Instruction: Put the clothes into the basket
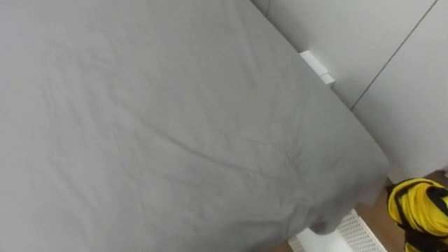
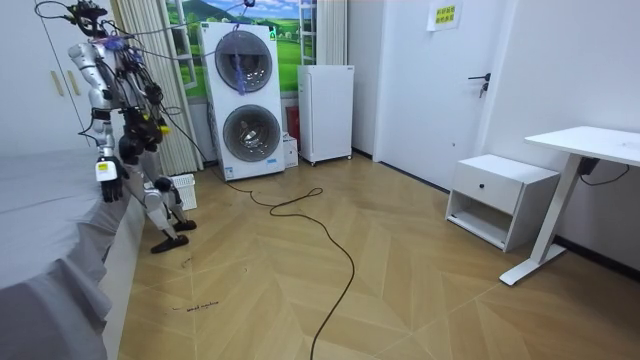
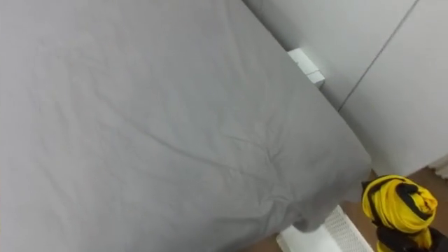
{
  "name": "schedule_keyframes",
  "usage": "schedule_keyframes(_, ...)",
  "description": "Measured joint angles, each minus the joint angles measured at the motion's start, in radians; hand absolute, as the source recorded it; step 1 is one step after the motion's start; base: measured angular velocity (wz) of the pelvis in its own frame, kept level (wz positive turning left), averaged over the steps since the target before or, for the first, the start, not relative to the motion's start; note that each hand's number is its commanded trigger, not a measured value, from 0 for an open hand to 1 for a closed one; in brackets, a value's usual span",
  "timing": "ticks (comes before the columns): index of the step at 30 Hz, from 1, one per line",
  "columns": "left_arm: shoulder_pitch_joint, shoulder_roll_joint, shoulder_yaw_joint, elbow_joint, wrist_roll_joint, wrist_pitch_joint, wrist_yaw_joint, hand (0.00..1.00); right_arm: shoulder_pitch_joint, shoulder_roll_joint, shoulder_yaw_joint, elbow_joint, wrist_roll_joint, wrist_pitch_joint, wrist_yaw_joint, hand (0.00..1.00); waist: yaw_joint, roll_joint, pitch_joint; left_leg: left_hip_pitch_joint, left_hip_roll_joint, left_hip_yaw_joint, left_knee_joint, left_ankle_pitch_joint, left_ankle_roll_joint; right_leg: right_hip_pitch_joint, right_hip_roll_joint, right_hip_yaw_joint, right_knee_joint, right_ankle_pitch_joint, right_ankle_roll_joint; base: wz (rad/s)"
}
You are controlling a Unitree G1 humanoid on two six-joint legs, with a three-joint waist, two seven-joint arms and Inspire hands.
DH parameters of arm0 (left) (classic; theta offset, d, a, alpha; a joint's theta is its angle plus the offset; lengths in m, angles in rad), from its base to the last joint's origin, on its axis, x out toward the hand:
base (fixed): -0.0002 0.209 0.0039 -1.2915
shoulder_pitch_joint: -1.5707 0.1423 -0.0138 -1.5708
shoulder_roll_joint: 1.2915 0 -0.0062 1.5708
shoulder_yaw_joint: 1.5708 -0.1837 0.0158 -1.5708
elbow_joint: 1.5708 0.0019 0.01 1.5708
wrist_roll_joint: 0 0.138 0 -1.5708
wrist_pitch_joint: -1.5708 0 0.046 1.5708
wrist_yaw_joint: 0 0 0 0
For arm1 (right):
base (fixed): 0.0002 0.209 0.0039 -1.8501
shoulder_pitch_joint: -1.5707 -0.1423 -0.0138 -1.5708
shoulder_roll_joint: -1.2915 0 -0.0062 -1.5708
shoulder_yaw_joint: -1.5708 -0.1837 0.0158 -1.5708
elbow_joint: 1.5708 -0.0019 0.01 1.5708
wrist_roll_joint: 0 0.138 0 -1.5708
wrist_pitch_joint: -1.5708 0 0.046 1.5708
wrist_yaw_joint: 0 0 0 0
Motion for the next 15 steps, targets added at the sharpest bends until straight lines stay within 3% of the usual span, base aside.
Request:
schedule_keyframes(2, -0.01, 0.0, -0.004, 0.002, -0.001, 0.0, 0.002, 0.0, -0.056, -0.007, -0.001, 0.062, -0.002, -0.003, -0.001, 1.0, -0.004, 0.006, 0.0012, -0.036, 0.0, 0.004, 0.008, 0.001, 0.002, -0.053, 0.004, 0.021, 0.024, 0.0, 0.0, -0.26)
schedule_keyframes(7, -0.101, -0.001, -0.044, 0.062, -0.039, 0.0, 0.002, 0.0, -0.205, -0.051, 0.0, 0.234, -0.034, -0.006, -0.007, 1.0, 0.006, 0.051, 0.0052, -0.161, 0.002, 0.035, 0.042, 0.008, 0.02, -0.208, 0.006, 0.046, 0.095, 0.0, 0.001, -0.14)
schedule_keyframes(10, -0.145, -0.001, -0.09, 0.094, -0.06, 0.001, 0.002, 0.0, -0.246, -0.078, 0.015, 0.292, -0.047, -0.024, -0.03, 1.0, 0.009, 0.081, 0.0059, -0.201, -0.003, 0.039, 0.039, 0.02, 0.026, -0.258, -0.005, 0.053, 0.112, 0.003, 0.005, -0.04)
schedule_keyframes(15, -0.193, -0.001, -0.129, 0.122, -0.068, 0.0, 0.002, 0.0, -0.303, -0.09, 0.049, 0.423, -0.047, -0.039, -0.037, 1.0, 0.033, 0.098, 0.009, -0.25, -0.006, 0.047, 0.041, 0.026, 0.03, -0.316, -0.007, 0.054, 0.132, 0.004, 0.006, -0.03)
